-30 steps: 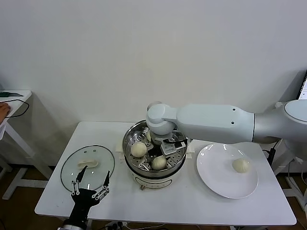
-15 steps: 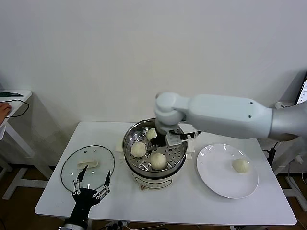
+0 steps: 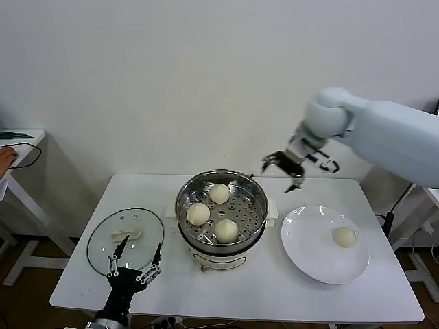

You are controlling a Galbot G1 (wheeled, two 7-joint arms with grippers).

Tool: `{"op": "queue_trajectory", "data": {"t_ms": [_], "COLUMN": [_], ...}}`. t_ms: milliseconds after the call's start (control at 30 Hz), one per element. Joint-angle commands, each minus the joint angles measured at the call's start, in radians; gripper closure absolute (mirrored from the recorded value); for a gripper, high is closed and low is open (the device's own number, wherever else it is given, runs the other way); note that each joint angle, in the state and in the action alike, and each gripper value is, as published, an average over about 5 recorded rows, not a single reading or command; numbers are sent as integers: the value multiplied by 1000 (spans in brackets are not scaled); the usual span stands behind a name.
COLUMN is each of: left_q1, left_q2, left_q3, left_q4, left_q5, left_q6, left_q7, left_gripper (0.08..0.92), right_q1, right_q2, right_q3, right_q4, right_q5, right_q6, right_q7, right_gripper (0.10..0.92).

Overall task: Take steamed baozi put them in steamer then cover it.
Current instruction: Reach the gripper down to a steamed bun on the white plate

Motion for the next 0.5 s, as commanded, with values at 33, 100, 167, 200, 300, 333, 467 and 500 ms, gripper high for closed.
{"op": "queue_trajectory", "data": {"t_ms": [33, 100, 167, 200, 300, 333, 467, 500], "left_q1": [5, 8, 11, 12, 17, 18, 25, 27], "left_q2": [2, 1, 0, 0, -2, -3, -5, -5], "left_q3": [2, 3, 3, 3, 3, 2, -2, -3], "left_q4": [-2, -1, 0, 0, -2, -3, -4, -3], "left_q5": [2, 2, 2, 3, 3, 4, 4, 4], "left_q6": [0, 0, -1, -2, -2, -3, -4, -4], "left_q7": [1, 1, 2, 2, 2, 2, 2, 2], "left_gripper": [177, 177, 177, 177, 177, 177, 177, 177], "right_q1": [-162, -213, -257, -279, -338, -358, -429, -444], "right_q2": [-212, -221, -221, -219, -206, -200, -172, -167], "right_q3": [-44, -27, -3, 12, 59, 77, 139, 150], "right_q4": [-191, -203, -216, -224, -245, -255, -293, -299], "right_q5": [48, 21, 1, -8, -32, -40, -73, -81], "right_q6": [-157, -153, -150, -149, -148, -147, -142, -141], "right_q7": [-12, 0, 13, 21, 40, 45, 61, 63], "right_gripper": [203, 203, 203, 203, 203, 203, 203, 203]}}
